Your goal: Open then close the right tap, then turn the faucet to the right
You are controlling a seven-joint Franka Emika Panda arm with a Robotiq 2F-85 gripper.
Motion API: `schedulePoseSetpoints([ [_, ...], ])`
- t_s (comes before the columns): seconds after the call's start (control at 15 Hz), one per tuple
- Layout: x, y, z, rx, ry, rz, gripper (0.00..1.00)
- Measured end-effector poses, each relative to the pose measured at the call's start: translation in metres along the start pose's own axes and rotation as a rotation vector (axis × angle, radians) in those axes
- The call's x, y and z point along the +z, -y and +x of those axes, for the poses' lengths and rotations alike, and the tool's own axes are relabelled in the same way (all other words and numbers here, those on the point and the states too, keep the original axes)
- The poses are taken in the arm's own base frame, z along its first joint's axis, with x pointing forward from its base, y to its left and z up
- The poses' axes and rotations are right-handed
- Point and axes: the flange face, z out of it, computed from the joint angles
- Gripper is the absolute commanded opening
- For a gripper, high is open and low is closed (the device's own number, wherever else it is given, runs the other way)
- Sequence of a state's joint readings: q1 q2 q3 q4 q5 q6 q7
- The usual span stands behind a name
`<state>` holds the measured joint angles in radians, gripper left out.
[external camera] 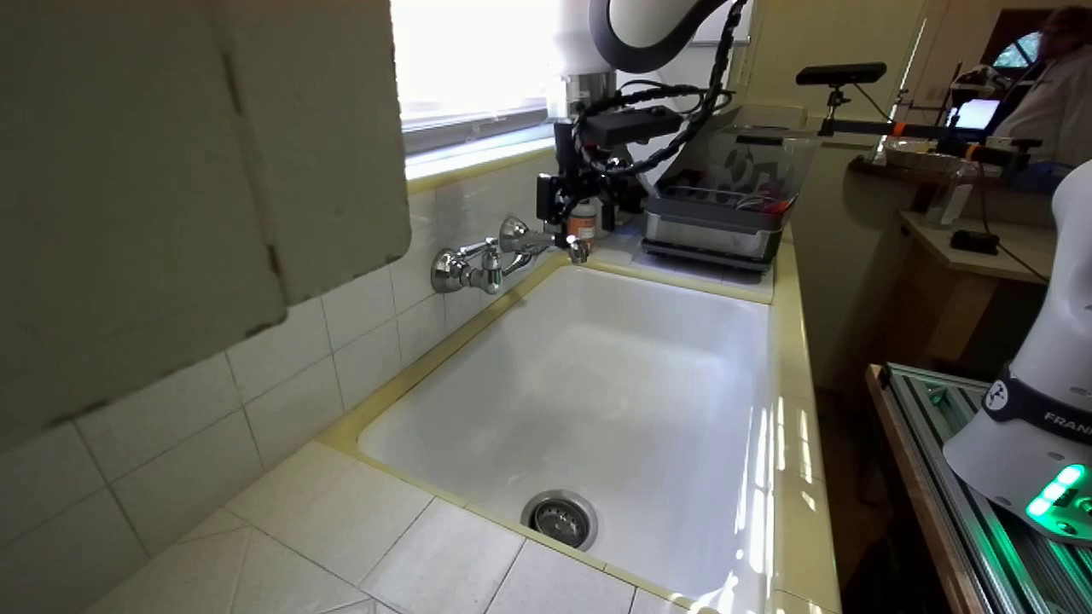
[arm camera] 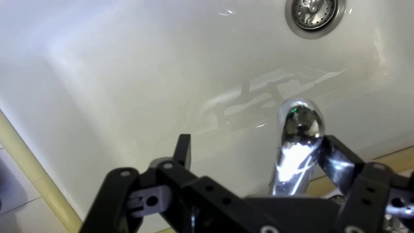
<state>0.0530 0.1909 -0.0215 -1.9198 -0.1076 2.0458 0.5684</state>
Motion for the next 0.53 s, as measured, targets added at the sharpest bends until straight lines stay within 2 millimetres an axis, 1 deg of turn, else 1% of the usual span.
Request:
schedulePoseSetpoints([
  [0.27, 0.0, -0.006, 0.0, 0.009, 0.004, -0.004, 1.0],
  [0.53, 0.001, -0.016, 0.001, 0.0, 0.01, -0.005, 1.0],
])
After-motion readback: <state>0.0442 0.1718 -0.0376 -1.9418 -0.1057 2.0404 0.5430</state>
